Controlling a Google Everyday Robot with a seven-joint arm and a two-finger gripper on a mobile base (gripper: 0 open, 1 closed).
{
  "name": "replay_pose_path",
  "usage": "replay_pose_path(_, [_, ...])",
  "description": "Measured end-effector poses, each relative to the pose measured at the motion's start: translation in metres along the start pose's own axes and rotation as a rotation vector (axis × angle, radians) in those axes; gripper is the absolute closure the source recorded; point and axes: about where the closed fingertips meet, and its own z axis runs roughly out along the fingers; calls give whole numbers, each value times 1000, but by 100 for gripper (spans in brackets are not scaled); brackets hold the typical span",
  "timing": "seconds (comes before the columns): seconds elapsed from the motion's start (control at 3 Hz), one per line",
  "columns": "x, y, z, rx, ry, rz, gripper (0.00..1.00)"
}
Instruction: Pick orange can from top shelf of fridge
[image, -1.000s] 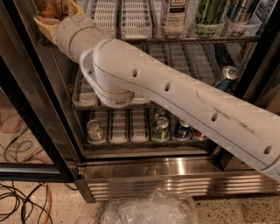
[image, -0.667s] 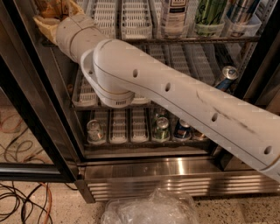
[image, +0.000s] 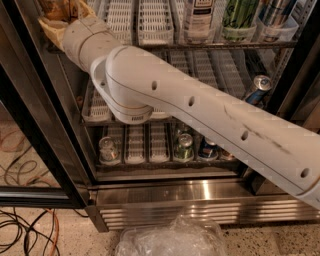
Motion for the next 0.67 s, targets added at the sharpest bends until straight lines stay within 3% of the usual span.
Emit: replay_pose_path(0.67, [-6, -2, -7, 18, -43, 8, 100])
